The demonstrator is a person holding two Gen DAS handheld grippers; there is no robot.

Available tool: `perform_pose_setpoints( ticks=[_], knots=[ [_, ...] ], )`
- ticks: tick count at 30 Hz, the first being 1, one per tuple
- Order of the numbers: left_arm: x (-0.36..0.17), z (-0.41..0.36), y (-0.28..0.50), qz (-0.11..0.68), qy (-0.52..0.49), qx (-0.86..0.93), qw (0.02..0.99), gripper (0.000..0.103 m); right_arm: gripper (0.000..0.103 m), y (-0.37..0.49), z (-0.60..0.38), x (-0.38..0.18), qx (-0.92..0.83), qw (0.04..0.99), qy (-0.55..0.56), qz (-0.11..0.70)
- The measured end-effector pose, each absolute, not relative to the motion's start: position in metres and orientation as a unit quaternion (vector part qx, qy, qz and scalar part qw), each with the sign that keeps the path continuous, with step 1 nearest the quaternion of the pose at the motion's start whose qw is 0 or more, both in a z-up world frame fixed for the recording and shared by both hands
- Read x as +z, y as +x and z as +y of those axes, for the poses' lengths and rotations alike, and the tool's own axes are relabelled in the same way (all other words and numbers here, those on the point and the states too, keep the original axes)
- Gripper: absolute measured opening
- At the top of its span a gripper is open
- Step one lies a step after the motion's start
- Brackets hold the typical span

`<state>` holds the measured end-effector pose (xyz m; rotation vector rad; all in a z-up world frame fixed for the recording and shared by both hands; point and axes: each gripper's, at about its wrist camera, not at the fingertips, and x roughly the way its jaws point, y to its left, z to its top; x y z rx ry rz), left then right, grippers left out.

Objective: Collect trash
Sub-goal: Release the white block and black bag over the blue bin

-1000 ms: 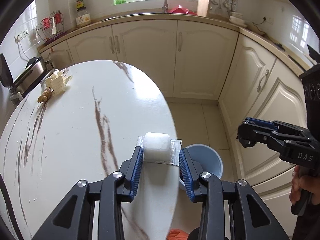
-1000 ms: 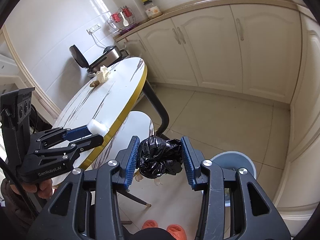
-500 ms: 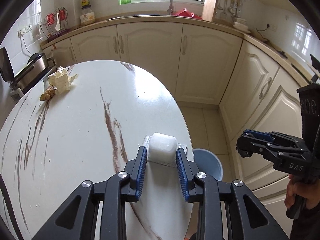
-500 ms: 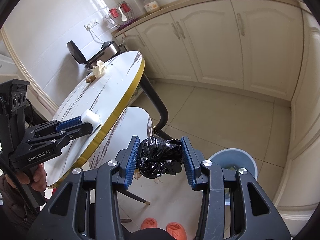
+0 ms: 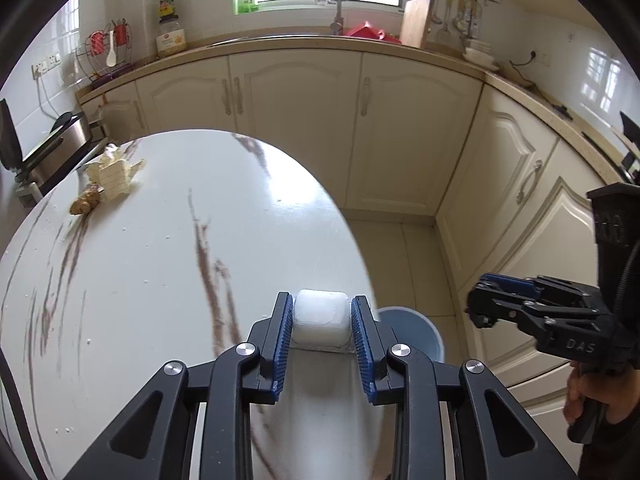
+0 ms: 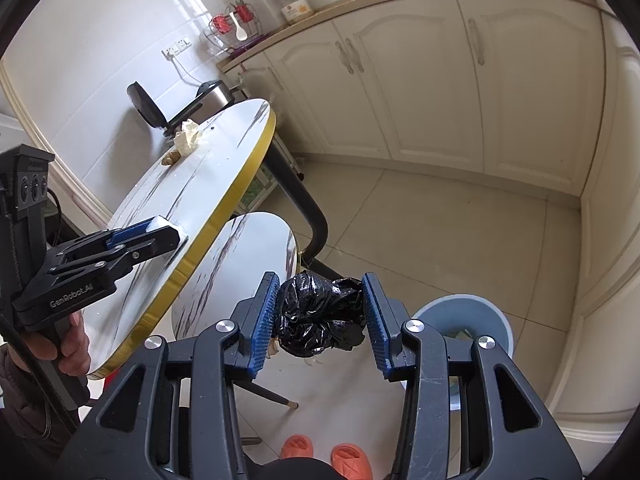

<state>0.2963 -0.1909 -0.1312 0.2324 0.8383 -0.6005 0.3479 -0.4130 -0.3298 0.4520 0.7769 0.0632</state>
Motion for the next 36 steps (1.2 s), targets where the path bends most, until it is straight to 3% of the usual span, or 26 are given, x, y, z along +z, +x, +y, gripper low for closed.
perform_pose_setpoints(
  ticks=[10,22,23,26,36],
  knots=[
    [-0.124,-0.252,0.279,0.385,0.126,-0.336,0.850,0.024,0.040,0.338,-0.447,-0.345,-0.012,0.897,0.239,0.372],
    [-0.190,-0.345,0.303,0.444,0.174,-0.376,0.795,0.026,0.040,0.329,-0.508,-0.400,-0.084,0.866,0.271,0.411],
    [-0.195,-0.348,0.306,0.450,0.181,-0.370,0.792,0.028,0.040,0.331,-0.510,-0.407,-0.085,0.863,0.274,0.415],
    [-0.200,-0.349,0.313,0.454,0.175,-0.363,0.794,0.058,0.041,0.334,-0.516,-0.421,-0.084,0.856,0.285,0.422],
    [-0.183,-0.349,0.298,0.436,0.172,-0.359,0.807,0.060,0.054,0.332,-0.525,-0.433,-0.099,0.847,0.304,0.425]
  ],
)
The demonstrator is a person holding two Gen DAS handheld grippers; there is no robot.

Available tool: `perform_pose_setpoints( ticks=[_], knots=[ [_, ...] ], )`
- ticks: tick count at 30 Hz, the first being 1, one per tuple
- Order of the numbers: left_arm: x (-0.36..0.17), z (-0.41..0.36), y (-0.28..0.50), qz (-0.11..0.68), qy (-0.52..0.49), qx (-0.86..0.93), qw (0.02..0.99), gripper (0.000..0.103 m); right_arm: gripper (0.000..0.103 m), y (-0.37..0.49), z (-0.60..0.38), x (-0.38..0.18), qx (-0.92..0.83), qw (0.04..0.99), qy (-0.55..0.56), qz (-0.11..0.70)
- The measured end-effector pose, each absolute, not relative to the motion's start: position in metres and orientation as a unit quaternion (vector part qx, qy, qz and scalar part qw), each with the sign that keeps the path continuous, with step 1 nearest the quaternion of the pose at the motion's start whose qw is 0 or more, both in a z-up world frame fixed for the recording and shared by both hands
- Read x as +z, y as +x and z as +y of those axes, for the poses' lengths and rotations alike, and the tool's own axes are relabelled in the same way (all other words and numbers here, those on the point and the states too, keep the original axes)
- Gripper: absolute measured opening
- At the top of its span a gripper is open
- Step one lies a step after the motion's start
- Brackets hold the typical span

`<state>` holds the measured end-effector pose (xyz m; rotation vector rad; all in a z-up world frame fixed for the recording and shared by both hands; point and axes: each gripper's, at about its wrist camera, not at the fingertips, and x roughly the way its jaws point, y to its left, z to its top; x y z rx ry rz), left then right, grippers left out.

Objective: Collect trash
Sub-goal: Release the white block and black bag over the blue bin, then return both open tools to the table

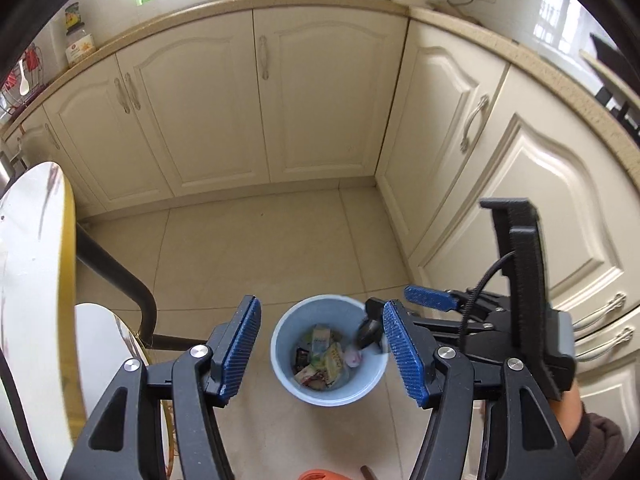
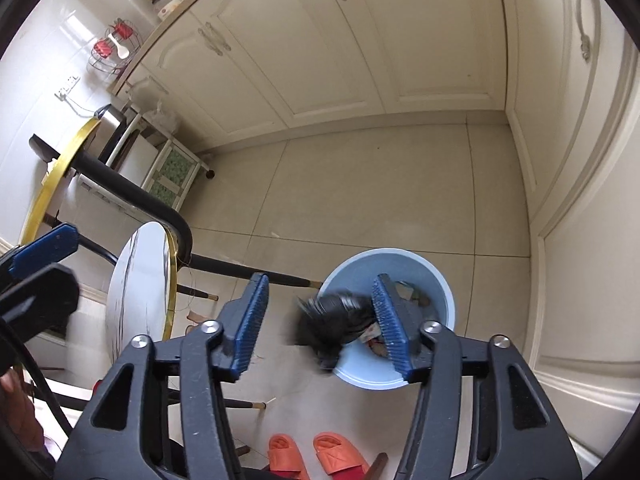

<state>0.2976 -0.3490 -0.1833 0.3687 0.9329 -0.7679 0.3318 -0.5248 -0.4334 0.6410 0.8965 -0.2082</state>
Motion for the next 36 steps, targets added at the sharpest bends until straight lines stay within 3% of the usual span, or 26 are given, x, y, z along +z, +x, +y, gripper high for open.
perform_pose_setpoints(
  ticks=[5,9,14,17,22,29,36],
  knots=[
    [-0.151,-0.331,0.265,0.414,0.166,-0.372,0.814,0.062,0.057,0.320,-0.513,-0.407,-0.102,0.858,0.296,0.406],
    [-0.123,-0.304,0.244,0.380,0.165,-0.362,0.835,0.069,0.064,0.311,-0.494,-0.371,-0.121,0.873,0.265,0.392],
    [-0.087,-0.246,0.222,0.343,0.142,-0.331,0.867,0.077,0.083,0.303,-0.453,-0.314,-0.124,0.900,0.213,0.359],
    [-0.070,-0.202,0.214,0.329,0.130,-0.304,0.884,0.087,0.094,0.304,-0.423,-0.278,-0.108,0.917,0.187,0.336],
    [-0.052,-0.129,0.207,0.315,0.099,-0.250,0.910,0.096,0.102,0.317,-0.372,-0.233,-0.068,0.935,0.153,0.312],
    [-0.046,-0.047,0.203,0.318,0.082,-0.186,0.926,0.096,0.103,0.361,-0.318,-0.204,-0.026,0.940,0.113,0.321],
    [-0.047,-0.001,0.246,0.343,0.061,-0.122,0.929,0.096,0.103,0.426,-0.281,-0.197,0.000,0.935,0.071,0.346]
  ],
)
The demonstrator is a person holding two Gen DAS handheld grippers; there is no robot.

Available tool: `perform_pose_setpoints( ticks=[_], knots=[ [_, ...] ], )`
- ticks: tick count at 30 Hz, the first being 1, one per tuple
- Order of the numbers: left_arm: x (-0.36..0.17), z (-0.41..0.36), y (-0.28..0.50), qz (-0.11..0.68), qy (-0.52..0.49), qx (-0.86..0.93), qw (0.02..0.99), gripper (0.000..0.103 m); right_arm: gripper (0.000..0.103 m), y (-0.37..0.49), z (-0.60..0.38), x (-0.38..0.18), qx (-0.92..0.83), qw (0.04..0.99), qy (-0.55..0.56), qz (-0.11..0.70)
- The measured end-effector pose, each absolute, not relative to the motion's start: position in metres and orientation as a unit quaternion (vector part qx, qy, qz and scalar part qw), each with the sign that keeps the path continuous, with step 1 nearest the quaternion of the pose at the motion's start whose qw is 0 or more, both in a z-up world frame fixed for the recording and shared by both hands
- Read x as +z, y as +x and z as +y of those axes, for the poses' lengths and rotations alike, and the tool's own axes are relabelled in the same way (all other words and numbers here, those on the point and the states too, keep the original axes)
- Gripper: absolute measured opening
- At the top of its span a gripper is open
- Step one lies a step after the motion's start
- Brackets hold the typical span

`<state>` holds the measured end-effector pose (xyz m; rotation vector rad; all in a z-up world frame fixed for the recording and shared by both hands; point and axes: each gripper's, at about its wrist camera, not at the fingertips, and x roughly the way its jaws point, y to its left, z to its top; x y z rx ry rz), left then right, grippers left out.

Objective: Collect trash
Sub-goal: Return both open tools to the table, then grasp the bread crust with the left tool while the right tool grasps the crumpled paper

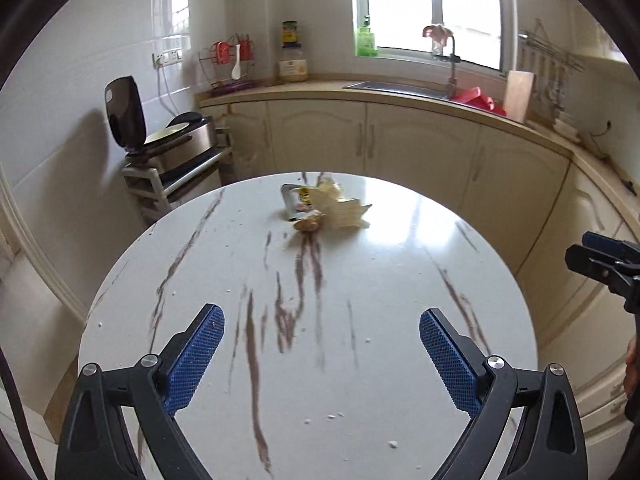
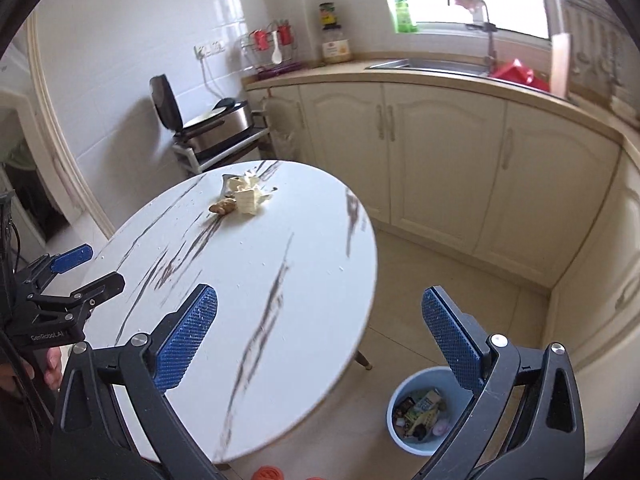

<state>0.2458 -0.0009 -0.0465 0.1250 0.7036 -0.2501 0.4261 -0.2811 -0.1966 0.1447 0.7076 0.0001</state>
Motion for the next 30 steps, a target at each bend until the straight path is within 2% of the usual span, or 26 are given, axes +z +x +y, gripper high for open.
perform_pose_setpoints(
  ticks=[12,21,25,26,28,30],
  knots=[
    [-0.057,0.022,0.353,0.379,0.051,-0.099,0.919,0.096,0.103,0.597,-0.212,-0.237,0.057,0.907,0.020,0.416],
    [-0.078,0.025,0.441,0.408,0.032,-0.123,0.904,0.096,0.101,0.691,-0.183,-0.270,0.080,0.890,0.033,0.448],
    [-0.084,0.015,0.464,0.412,0.035,-0.136,0.900,0.096,0.076,0.702,-0.185,-0.286,0.101,0.880,0.044,0.461],
    [-0.086,0.011,0.470,0.412,0.035,-0.137,0.900,0.096,0.072,0.701,-0.186,-0.285,0.108,0.881,0.046,0.459],
    [-0.088,0.000,0.478,0.412,0.044,-0.144,0.899,0.096,0.033,0.697,-0.188,-0.283,0.108,0.881,0.034,0.458],
    [-0.092,-0.012,0.488,0.409,0.053,-0.150,0.899,0.096,0.032,0.692,-0.194,-0.279,0.116,0.882,0.031,0.457]
  ],
)
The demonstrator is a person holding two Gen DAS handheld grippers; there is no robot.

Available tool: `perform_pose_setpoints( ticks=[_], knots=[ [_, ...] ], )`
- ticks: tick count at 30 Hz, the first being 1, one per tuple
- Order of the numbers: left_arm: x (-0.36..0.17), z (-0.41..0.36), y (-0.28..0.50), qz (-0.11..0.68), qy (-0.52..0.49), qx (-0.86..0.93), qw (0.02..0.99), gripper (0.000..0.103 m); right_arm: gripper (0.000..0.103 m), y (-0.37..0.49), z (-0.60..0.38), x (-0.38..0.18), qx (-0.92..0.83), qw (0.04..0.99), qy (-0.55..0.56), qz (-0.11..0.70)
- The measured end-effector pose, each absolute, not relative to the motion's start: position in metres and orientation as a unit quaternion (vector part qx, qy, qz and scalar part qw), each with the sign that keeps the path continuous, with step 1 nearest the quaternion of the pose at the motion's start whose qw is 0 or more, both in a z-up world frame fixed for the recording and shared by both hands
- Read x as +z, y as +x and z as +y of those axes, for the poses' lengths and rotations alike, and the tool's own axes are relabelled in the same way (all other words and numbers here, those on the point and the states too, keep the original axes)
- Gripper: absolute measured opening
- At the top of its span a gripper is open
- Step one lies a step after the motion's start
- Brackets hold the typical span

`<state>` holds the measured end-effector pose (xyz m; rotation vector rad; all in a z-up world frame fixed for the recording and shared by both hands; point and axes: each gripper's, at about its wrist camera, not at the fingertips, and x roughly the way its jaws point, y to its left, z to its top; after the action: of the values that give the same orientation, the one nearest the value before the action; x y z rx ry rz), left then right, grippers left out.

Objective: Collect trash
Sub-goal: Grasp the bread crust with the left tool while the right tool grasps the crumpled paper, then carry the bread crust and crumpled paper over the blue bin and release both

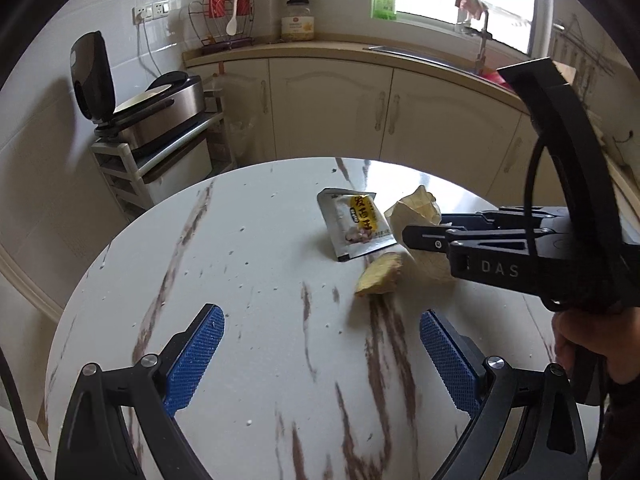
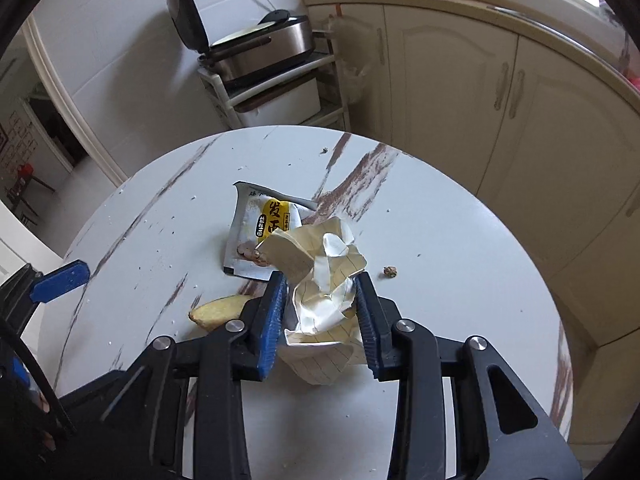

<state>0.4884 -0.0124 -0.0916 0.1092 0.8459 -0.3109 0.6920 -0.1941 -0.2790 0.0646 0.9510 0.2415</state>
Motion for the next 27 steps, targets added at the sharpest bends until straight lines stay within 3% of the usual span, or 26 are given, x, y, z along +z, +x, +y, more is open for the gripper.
perform_pose_setpoints(
  ticks=[7,8,9,13,14,20,27],
  knots=[
    [-0.112,-0.057,0.528,0.417,0.077,-0.163,0.891,0.093,0.032,0.650,-0.250,-0.252,0.115,0.897,0.066,0.421],
    [-0.116,-0.060,0.533,0.419,0.082,-0.161,0.890,0.087,0.032,0.639,-0.262,-0.248,0.113,0.900,0.072,0.415],
    [-0.119,-0.064,0.538,0.422,0.084,-0.160,0.888,0.072,0.032,0.632,-0.271,-0.246,0.110,0.902,0.075,0.411],
    [-0.133,-0.075,0.549,0.446,0.077,-0.174,0.875,0.037,0.032,0.599,-0.317,-0.242,0.089,0.907,0.099,0.399],
    [-0.134,-0.076,0.550,0.448,0.077,-0.176,0.873,0.022,0.032,0.592,-0.327,-0.242,0.082,0.909,0.107,0.395],
    [-0.120,-0.086,0.536,0.433,0.081,-0.182,0.879,0.022,0.032,0.548,-0.382,-0.248,0.052,0.908,0.144,0.389],
    [-0.086,-0.122,0.451,0.388,0.092,-0.248,0.883,0.022,0.032,0.482,-0.416,-0.253,0.036,0.909,0.182,0.372]
  ],
)
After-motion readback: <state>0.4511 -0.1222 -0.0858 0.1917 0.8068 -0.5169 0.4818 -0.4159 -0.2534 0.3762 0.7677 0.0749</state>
